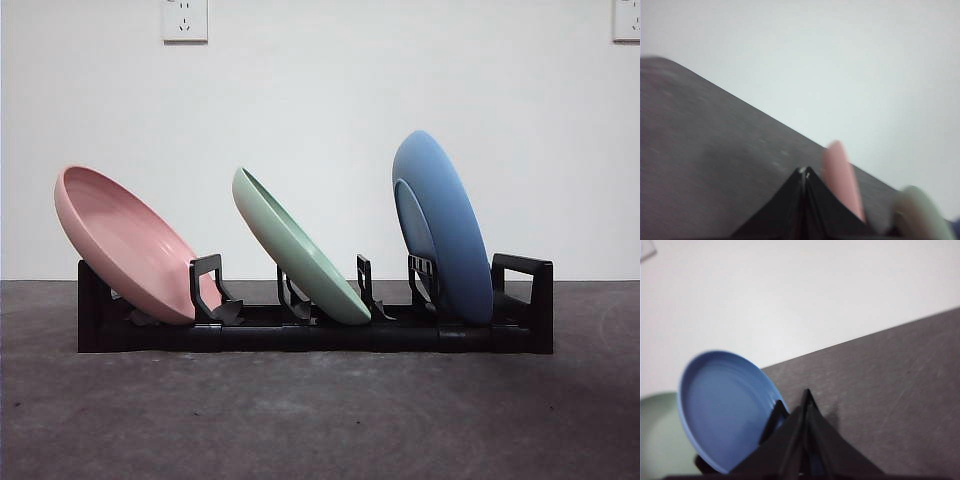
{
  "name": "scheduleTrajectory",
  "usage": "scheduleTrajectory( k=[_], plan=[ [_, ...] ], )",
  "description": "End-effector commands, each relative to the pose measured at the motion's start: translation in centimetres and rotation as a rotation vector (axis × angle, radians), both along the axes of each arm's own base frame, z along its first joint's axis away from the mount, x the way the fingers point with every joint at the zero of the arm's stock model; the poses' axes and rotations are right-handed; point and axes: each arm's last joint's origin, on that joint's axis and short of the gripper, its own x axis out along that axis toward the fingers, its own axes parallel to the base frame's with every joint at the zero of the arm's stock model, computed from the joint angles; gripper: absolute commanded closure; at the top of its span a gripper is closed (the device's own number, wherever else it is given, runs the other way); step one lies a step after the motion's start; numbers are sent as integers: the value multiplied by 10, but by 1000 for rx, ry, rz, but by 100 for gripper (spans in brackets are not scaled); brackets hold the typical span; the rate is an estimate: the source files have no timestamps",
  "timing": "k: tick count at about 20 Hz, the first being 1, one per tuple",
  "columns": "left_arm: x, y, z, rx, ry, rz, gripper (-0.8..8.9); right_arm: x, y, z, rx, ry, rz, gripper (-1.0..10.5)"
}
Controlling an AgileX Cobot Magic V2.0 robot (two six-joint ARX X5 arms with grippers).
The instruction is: Place the plate
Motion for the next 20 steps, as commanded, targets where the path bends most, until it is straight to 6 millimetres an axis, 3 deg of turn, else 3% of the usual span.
scheduleTrajectory(
  k=[1, 8, 14, 20],
  plan=[
    [-2, -1, 9, -109, -5, -61, 803, -3, 0, 13, 134, -18, 15, 933],
    [-10, -6, 49, -80, 116, -211, 802, -17, 0, 55, 128, -52, 75, 933],
    [-20, -9, 98, 17, 314, -291, 802, -31, 2, 98, 106, 108, 150, 933],
    [-26, -9, 137, 108, 515, -315, 802, -31, 4, 135, 92, 291, 227, 933]
  ],
)
